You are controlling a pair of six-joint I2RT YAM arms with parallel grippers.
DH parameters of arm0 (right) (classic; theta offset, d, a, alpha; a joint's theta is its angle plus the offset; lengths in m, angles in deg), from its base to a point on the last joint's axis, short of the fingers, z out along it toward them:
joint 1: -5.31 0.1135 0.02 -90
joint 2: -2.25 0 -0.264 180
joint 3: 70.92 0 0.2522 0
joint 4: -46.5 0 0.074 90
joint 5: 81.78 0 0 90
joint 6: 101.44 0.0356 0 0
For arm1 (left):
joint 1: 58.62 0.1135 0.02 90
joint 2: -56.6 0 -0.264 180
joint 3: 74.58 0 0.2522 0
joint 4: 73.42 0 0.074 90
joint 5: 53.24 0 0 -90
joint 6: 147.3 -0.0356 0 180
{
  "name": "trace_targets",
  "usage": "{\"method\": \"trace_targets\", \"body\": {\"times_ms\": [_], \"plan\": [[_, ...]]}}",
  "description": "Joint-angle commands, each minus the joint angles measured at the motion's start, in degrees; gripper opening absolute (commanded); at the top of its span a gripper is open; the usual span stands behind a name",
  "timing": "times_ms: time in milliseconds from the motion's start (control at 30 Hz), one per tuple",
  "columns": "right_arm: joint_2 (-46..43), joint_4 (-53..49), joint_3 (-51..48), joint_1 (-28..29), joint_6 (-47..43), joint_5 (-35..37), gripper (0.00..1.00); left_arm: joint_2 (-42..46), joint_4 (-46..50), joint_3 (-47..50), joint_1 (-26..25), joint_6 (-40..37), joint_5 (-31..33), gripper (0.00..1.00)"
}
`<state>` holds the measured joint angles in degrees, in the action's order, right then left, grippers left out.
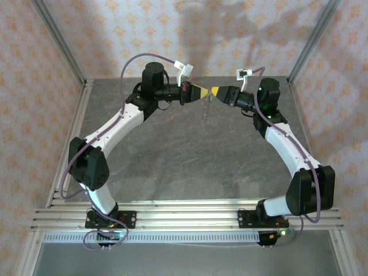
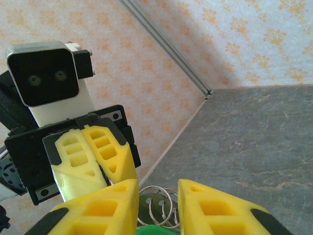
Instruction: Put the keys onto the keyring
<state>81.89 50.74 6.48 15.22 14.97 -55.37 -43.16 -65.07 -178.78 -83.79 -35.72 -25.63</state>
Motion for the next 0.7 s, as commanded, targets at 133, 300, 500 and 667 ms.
{"method": "trace_targets", "body": {"times_ms": [133, 300, 500, 667], "plan": [[-1.4, 3.0, -1.0, -0.1, -0.3, -2.1, 0.32, 1.3, -1.3, -2.6, -0.8, -0.1, -1.0, 0.0], [-1.9, 3.0, -1.6, 0.0, -0.4, -2.1, 0.34, 1.3, -1.3, -2.8, -0.8, -0.1, -0.9, 0.0], [-3.2, 3.0, -2.3, 0.1, -0.3, -1.8, 0.35, 1.3, -1.2, -2.8, -0.9, -0.1, -0.8, 0.0], [-3.8, 2.9, -2.9, 0.5, -0.4, -1.4, 0.35, 1.3, -1.2, -2.8, -0.9, -0.1, -0.7, 0.0]]}}
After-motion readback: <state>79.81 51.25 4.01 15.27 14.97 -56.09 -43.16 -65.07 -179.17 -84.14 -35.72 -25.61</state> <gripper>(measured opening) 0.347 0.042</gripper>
